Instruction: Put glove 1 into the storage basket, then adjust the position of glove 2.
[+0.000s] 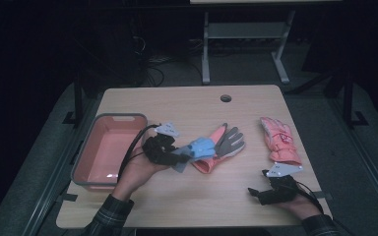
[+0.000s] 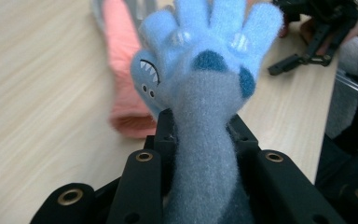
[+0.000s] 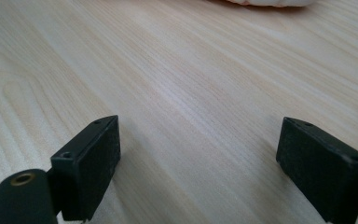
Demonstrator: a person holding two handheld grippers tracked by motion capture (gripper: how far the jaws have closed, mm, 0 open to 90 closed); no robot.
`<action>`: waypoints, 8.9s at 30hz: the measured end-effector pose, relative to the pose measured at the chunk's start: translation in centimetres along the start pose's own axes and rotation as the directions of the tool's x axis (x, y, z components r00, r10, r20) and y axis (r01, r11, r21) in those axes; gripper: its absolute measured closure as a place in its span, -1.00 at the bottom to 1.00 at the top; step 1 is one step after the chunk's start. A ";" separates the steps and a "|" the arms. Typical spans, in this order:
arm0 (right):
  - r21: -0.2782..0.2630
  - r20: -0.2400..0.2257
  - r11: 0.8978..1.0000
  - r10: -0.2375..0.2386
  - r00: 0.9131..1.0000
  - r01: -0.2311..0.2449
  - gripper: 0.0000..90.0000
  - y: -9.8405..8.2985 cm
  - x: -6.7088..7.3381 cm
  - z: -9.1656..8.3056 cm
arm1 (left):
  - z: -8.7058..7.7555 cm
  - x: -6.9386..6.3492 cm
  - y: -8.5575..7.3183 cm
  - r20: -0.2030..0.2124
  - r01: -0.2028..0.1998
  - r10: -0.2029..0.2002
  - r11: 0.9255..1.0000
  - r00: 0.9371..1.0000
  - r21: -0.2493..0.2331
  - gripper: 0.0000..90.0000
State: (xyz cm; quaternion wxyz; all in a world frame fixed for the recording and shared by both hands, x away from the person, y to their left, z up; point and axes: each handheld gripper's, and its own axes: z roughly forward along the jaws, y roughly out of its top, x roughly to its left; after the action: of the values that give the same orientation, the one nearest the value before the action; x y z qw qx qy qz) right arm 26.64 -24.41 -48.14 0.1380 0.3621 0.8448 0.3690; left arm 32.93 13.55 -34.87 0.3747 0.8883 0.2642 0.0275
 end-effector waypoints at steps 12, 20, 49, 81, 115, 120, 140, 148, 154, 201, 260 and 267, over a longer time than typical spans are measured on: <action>0.000 0.000 1.000 0.002 1.000 -0.002 -0.71 0.0 0.0 0.0 | -4.0 4.1 -1.4 -0.142 0.078 -0.084 0.996 0.986 -0.047 0.57; 0.000 0.000 1.000 0.002 1.000 -0.002 -0.71 0.0 0.0 0.0 | -6.0 7.0 -2.6 -0.218 0.120 -0.133 0.990 0.967 -0.073 0.57; -0.001 0.005 1.000 0.005 1.000 -0.005 -0.71 0.0 0.0 0.0 | -6.0 15.7 -9.3 -0.406 0.287 -0.256 0.958 0.877 0.015 0.57; 0.000 0.005 1.000 0.005 1.000 -0.005 -0.72 0.0 0.0 0.0 | -5.7 16.1 -9.9 -0.414 0.343 -0.309 0.939 0.856 0.008 -0.67; 0.008 0.012 1.000 0.014 1.000 -0.014 -0.79 0.0 0.0 0.1 | -1.1 2.2 -2.0 -0.130 0.075 -0.090 0.990 0.987 -0.116 -0.69; 0.007 0.010 1.000 0.013 1.000 -0.013 -0.79 0.0 0.0 0.1 | 0.3 0.7 -2.3 -0.123 0.048 -0.058 0.996 0.991 -0.080 -0.69; 0.013 0.004 1.000 0.009 1.000 -0.009 -0.80 0.0 0.0 0.0 | 5.6 -2.6 -8.4 -0.138 -0.035 0.041 0.998 0.990 0.047 -0.69; 0.024 0.021 1.000 0.001 1.000 -0.002 -0.60 0.4 0.0 -0.2 | 6.4 -2.8 -10.0 -0.154 -0.038 0.046 0.998 0.987 0.053 -0.69; -0.007 0.001 1.000 0.014 1.000 -0.014 -0.20 1.4 0.2 -0.7 | 6.9 -2.7 -10.9 -0.152 -0.023 0.029 0.999 0.988 0.046 -0.70; -0.047 -0.210 0.999 -0.023 0.977 0.013 1.00 14.2 3.1 8.9 | 6.7 -2.1 -12.3 -0.128 -0.079 0.073 0.996 0.989 -0.038 -0.72; 0.066 -0.180 0.989 -0.119 0.977 0.132 1.00 9.2 2.5 4.8 | 6.7 -2.1 -12.3 -0.132 -0.082 0.076 0.996 0.988 -0.044 -0.72; 0.060 -0.228 0.985 -0.147 0.962 0.165 1.00 9.2 4.6 4.8 | 6.7 -2.1 -12.3 -0.127 -0.076 0.070 0.996 0.989 -0.044 -0.72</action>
State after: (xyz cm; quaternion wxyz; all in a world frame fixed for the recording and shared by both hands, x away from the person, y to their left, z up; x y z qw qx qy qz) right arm 30.54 -14.35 -44.65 0.0566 0.2558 0.8946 0.3620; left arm 27.25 15.24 -47.72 0.3778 0.8844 0.2538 0.1036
